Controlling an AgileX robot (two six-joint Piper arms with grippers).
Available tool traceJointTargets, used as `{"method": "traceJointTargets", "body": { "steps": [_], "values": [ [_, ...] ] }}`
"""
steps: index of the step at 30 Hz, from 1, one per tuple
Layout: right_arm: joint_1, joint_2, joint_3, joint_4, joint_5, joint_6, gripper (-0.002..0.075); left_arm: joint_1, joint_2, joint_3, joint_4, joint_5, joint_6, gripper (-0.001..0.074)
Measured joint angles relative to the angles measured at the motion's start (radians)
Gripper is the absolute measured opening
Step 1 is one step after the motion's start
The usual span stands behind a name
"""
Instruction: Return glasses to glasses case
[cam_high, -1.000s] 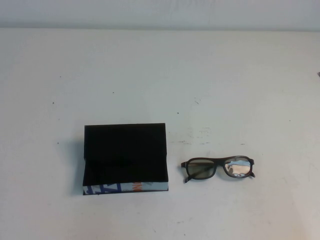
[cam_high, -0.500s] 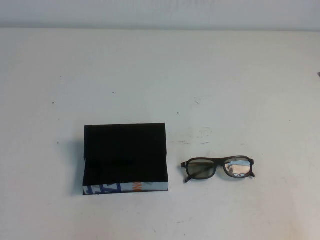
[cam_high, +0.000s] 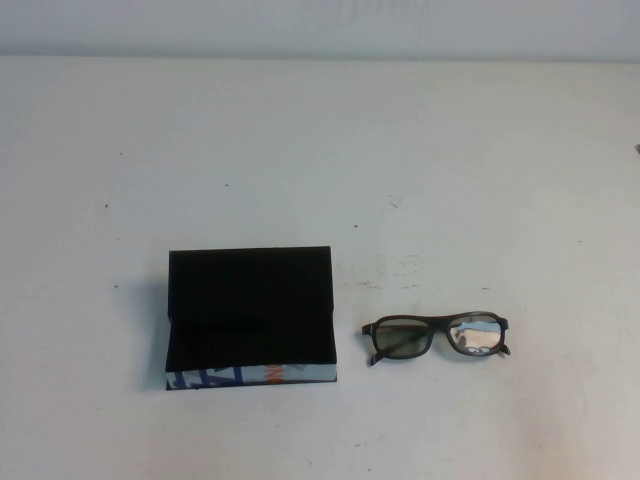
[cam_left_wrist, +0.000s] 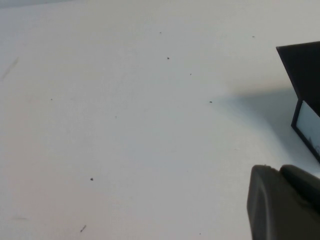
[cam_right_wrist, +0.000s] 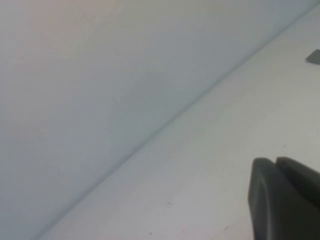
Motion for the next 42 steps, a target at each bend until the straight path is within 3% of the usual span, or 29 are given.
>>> {"method": "traceJointTargets", "body": {
  "steps": [4,8,15,25,29,35,42],
  "values": [
    [0.000,0.000,-0.007,0.136,0.069,0.010,-0.0013,0.000,0.000,0.000,0.000,0.000,0.000,-0.0001],
    [0.000,0.046,-0.139,0.178,0.330,-0.031,-0.0013,0.000,0.000,0.000,0.000,0.000,0.000,-0.0001],
    [0.000,0.408,-0.493,0.178,0.818,-0.268,-0.0013,0.000,0.000,0.000,0.000,0.000,0.000,-0.0001],
    [0.011,0.844,-0.751,0.122,0.999,-0.518,-0.0013,0.000,0.000,0.000,0.000,0.000,0.000,-0.0001],
    [0.102,0.988,-0.829,0.101,1.003,-0.585,-0.0013,0.000,0.000,0.000,0.000,0.000,0.000,-0.0001],
    [0.327,1.194,-0.970,-0.073,1.018,-0.649,-0.0013,0.000,0.000,0.000,0.000,0.000,0.000,-0.0001],
    [0.466,1.396,-1.115,-0.211,1.043,-0.969,0.0001,0.000,0.000,0.000,0.000,0.000,0.000,-0.0001]
  ]
}}
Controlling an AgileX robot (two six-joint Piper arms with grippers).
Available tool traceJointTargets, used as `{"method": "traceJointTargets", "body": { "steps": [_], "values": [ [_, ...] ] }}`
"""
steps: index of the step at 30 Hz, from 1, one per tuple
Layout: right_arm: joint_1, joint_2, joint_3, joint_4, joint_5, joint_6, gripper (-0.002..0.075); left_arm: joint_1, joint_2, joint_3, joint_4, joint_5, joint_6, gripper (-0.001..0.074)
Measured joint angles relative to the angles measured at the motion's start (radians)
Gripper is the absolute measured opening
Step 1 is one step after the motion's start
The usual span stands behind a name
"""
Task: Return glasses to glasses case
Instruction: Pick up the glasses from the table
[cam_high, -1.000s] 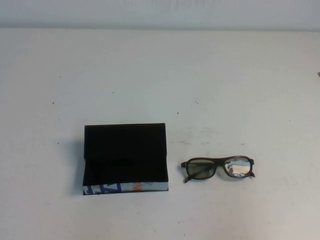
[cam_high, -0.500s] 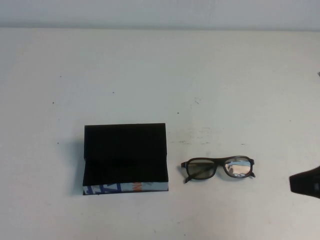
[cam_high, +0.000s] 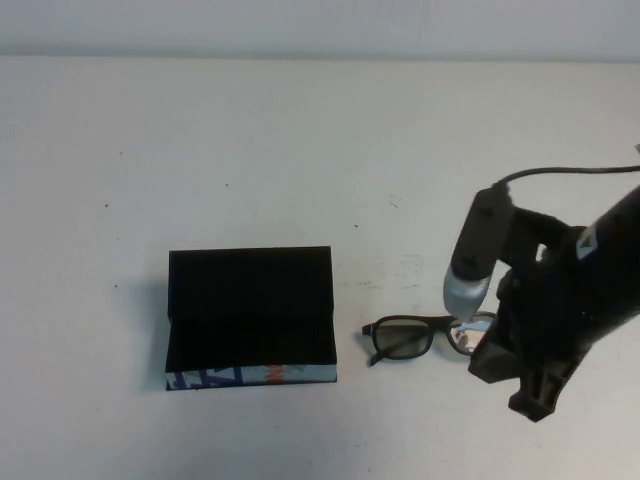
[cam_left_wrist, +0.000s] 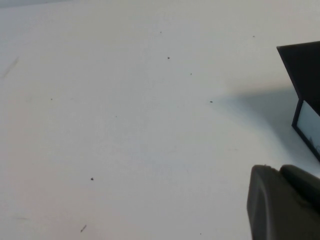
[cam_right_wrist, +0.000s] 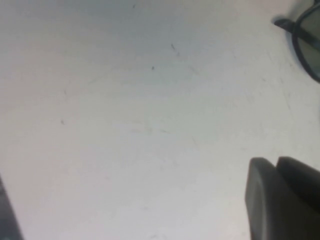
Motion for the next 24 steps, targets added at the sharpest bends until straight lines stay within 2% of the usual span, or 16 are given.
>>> {"method": "traceJointTargets", "body": {
  "steps": [4,6,13,17,24],
  "values": [
    [0.007,0.086,-0.042,-0.040,-0.002,-0.228,0.0063,0.000,0.000,0.000,0.000,0.000,0.000,-0.0001],
    [0.007,0.124,-0.063,-0.069,-0.013,-0.310,0.0118,0.000,0.000,0.000,0.000,0.000,0.000,-0.0001],
    [0.009,0.257,-0.131,-0.138,-0.062,-0.387,0.0308,0.000,0.000,0.000,0.000,0.000,0.000,-0.0001],
    [0.011,0.335,-0.176,-0.151,-0.066,-0.397,0.0337,0.000,0.000,0.000,0.000,0.000,0.000,-0.0001],
    [0.011,0.431,-0.264,-0.167,-0.060,-0.399,0.0343,0.000,0.000,0.000,0.000,0.000,0.000,-0.0001]
  ]
}}
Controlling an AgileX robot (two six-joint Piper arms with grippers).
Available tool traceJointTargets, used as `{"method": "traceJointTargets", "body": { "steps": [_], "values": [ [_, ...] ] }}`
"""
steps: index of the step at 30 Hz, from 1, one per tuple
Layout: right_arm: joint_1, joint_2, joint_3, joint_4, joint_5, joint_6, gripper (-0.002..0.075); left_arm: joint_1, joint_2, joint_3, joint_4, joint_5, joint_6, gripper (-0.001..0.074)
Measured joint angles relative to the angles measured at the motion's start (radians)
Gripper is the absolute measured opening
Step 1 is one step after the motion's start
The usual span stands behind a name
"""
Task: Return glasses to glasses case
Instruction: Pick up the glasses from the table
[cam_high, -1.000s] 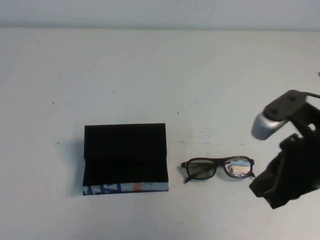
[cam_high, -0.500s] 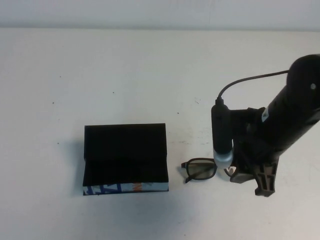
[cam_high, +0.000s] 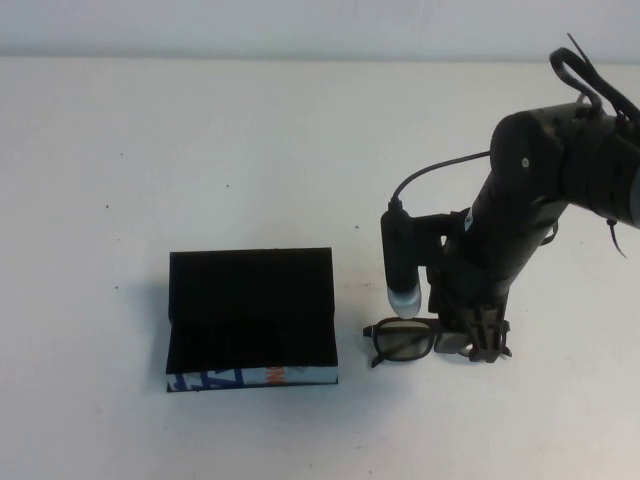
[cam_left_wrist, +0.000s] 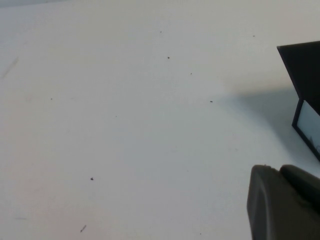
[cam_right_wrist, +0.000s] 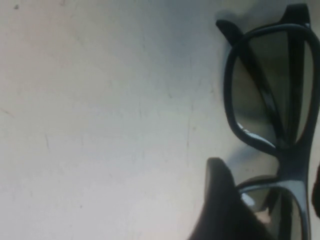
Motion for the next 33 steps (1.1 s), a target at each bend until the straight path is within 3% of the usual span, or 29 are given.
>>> {"method": "traceJointTargets", "body": {
  "steps": [21,33],
  "values": [
    [0.000,0.113,-0.049,-0.034,0.005,-0.002,0.0343,0.000,0.000,0.000,0.000,0.000,0.000,-0.0001],
    [0.000,0.077,-0.097,-0.024,0.098,0.010,0.0343,0.000,0.000,0.000,0.000,0.000,0.000,-0.0001]
  ]
}}
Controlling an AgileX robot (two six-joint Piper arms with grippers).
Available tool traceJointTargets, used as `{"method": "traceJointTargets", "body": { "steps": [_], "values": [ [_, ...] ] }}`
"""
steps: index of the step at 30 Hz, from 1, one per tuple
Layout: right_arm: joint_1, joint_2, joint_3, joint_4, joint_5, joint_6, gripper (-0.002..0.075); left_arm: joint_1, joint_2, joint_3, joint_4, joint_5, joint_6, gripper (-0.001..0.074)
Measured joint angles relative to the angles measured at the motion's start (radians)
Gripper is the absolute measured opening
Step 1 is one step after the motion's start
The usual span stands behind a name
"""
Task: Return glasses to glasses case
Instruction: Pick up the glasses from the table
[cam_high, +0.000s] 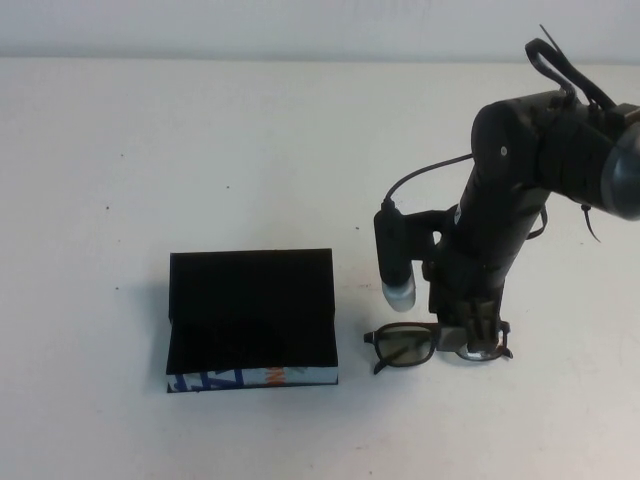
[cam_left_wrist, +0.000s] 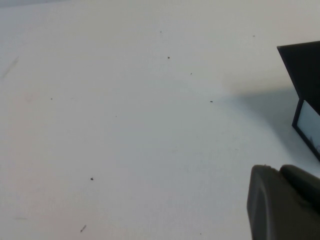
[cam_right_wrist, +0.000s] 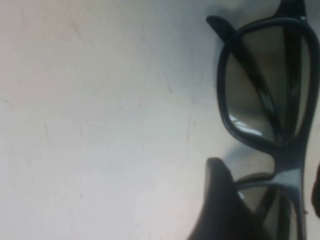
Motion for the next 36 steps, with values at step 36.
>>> {"method": "traceJointTargets", "body": {
  "steps": [36],
  "values": [
    [-0.008,0.093,-0.010,-0.027,-0.031,0.006,0.0266,0.000,0.000,0.000,0.000,0.000,0.000,-0.0001]
  ]
}}
